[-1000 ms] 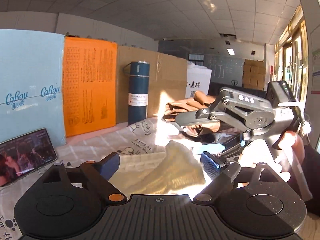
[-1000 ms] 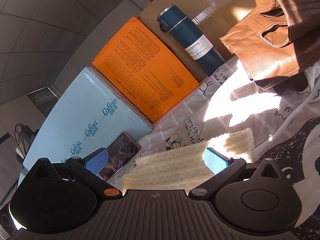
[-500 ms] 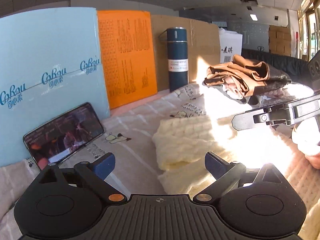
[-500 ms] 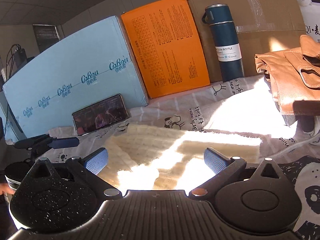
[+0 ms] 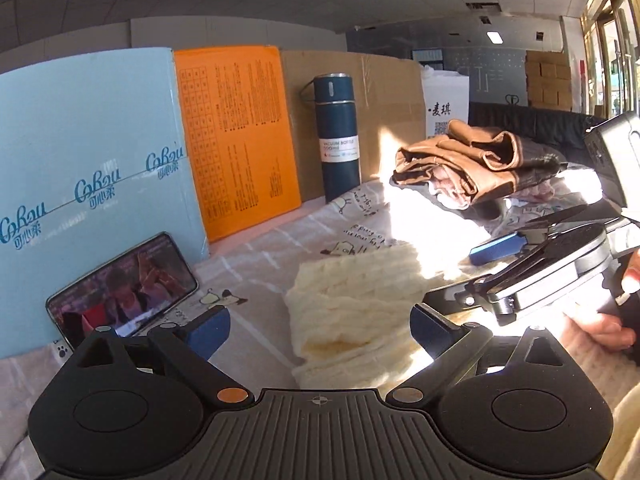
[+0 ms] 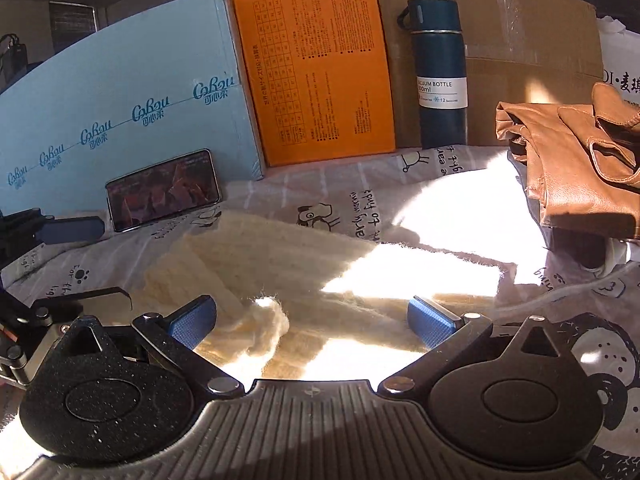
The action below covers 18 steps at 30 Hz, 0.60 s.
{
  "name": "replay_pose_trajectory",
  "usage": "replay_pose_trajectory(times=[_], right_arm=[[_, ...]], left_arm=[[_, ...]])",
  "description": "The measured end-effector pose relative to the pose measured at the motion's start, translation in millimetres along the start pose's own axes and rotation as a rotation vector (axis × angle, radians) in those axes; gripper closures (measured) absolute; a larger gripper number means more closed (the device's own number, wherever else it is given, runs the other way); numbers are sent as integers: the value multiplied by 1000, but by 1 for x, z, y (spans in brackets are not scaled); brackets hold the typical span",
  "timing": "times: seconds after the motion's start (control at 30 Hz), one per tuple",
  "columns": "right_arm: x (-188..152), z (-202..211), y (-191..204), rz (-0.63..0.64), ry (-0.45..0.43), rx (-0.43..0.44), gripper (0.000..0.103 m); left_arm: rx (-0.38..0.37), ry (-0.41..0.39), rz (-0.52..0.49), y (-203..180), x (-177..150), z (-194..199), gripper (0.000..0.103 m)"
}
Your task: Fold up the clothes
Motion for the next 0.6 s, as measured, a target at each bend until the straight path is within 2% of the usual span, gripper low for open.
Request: replay_pose_trajectory(times=[0.03, 0.13, 0.3, 0.43, 0.6], right_arm=[[3, 6, -1, -11, -37, 0, 0], [11, 26, -4, -42, -149, 1, 0], [18, 66, 0, -69, -310, 46, 0], [9, 104, 15, -12, -353, 90, 0], [-26, 154, 41, 184, -329, 112, 0]], left_arm=[[-54, -15, 0, -6, 2, 9, 5], [-131, -40, -33, -22, 1, 31, 4], [-161, -68, -125, -41, -7, 68, 4], [-194, -85, -147, -49, -19, 98, 4], [-245, -96, -178, -64, -33, 124, 4]])
Point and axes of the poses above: each gripper's, at about its wrist camera, not at the fingertips, and z roughly against the way its jaws point, y to its left, x to its top, the point moved 9 cm from there along -z, roughly the way its jaws point, and after that the axes turned 7 degrees about x, right-handed, at the moved point
